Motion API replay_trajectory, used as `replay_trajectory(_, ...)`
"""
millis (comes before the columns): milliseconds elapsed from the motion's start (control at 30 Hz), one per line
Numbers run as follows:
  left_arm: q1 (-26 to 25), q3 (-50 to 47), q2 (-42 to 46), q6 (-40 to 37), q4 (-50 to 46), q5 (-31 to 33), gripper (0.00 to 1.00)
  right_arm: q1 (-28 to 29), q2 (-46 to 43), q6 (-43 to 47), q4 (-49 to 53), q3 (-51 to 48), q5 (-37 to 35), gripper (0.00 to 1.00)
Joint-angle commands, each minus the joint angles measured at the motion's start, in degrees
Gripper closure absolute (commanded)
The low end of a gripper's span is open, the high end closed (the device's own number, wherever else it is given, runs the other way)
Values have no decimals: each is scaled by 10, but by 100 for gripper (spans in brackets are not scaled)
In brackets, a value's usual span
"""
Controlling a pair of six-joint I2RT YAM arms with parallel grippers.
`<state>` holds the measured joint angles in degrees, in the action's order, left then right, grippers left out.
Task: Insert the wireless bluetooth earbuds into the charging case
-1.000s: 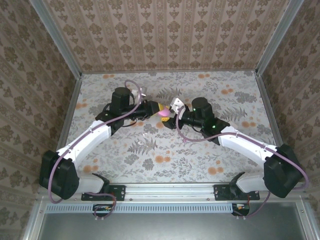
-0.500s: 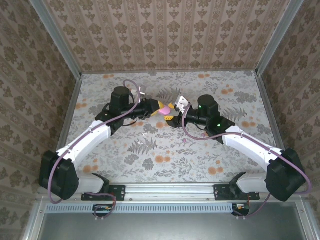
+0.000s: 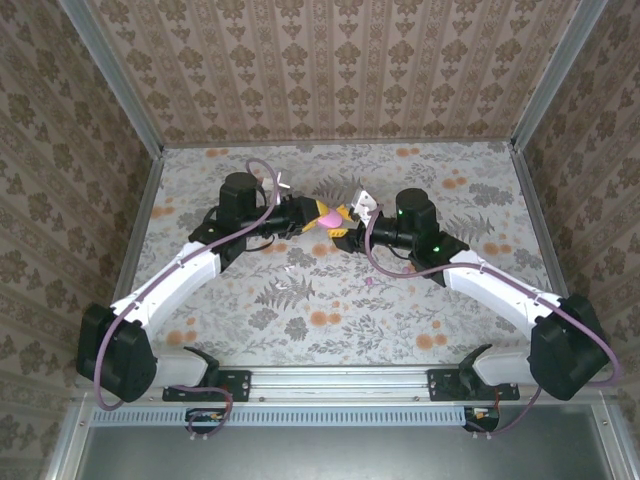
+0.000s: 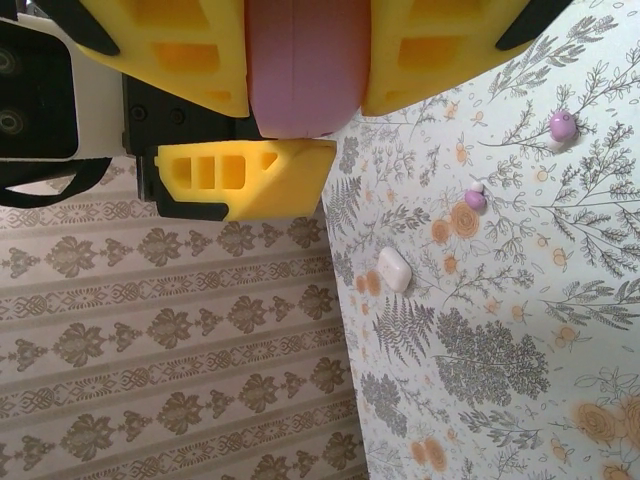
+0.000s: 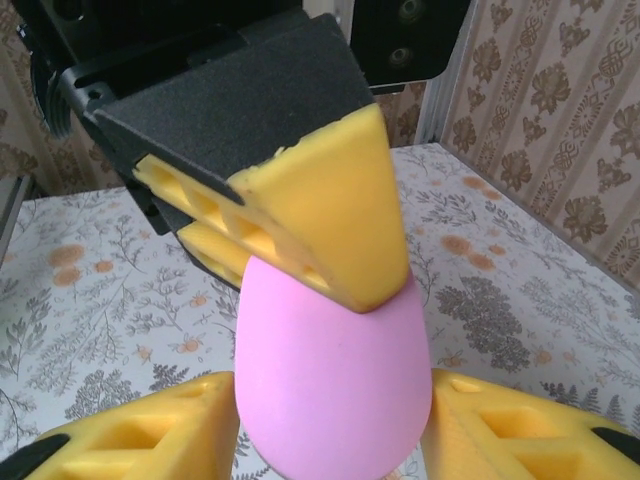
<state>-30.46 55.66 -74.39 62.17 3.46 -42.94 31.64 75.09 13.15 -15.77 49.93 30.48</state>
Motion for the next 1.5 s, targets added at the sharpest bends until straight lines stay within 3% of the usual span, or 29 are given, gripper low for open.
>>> replay_trajectory(0,-3,16,19,4,11,-12,89,-3,7,-14,-25,24,19,52)
replay_trajectory(333,-3,18,17,4,7,-14,89,-3,8,-18,-23,27,17,49)
replay_trajectory(533,-2,23,21,8,10,-13,89,-3,13,-3,-3,35,17,55)
replay_trajectory(733,-2,26,20,11,10,-14,89,-3,15,2,7,33,16,51)
replay_trajectory(900,-2,23,23,11,12,-13,89,-3,11,2,6,30,13,57)
replay_trajectory(1000,-2,23,23,13,17,-12,89,-3,11,7,16,34,15,49)
replay_trajectory(1467,0,22,23,10,11,-11,90,-8,-2,9,9,24,4,49)
